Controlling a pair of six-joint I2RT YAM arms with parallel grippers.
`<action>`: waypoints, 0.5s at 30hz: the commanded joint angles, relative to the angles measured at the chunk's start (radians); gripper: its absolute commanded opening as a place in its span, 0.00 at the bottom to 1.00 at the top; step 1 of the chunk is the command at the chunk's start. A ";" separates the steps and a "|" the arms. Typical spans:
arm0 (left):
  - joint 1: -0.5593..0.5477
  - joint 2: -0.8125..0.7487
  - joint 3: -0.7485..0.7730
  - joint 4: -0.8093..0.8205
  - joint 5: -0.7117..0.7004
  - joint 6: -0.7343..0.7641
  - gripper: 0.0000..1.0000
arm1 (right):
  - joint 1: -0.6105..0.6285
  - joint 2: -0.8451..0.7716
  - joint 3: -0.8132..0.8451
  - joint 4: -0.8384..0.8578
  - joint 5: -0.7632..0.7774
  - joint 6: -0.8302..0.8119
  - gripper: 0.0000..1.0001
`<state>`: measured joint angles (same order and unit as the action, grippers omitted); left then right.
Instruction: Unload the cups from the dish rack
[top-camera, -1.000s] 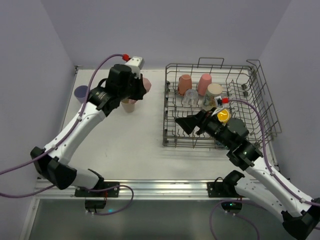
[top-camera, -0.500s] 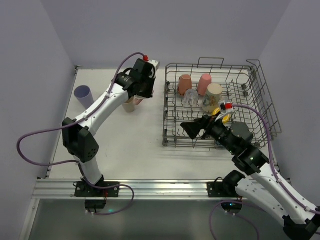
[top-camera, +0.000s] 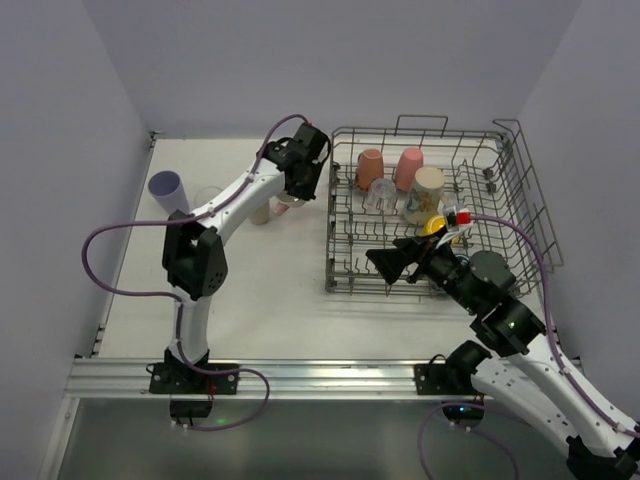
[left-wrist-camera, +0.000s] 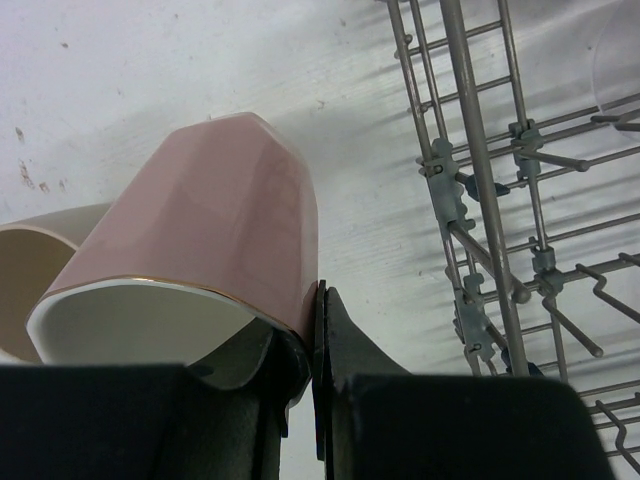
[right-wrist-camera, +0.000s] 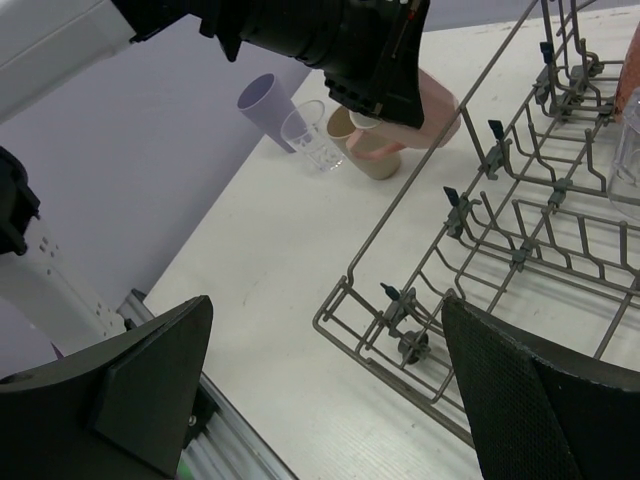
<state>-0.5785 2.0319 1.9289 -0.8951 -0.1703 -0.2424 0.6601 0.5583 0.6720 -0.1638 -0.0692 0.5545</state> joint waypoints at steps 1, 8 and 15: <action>-0.001 0.001 0.081 -0.004 -0.026 0.028 0.00 | 0.001 -0.012 0.014 0.006 0.003 -0.025 0.99; -0.001 0.040 0.070 -0.016 -0.020 0.023 0.00 | 0.001 -0.015 0.001 0.013 0.005 -0.028 0.99; -0.003 0.089 0.068 -0.036 -0.026 0.029 0.04 | 0.001 -0.018 0.006 0.003 0.028 -0.044 0.99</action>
<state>-0.5785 2.1216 1.9396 -0.9150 -0.1715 -0.2424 0.6601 0.5484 0.6720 -0.1661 -0.0647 0.5339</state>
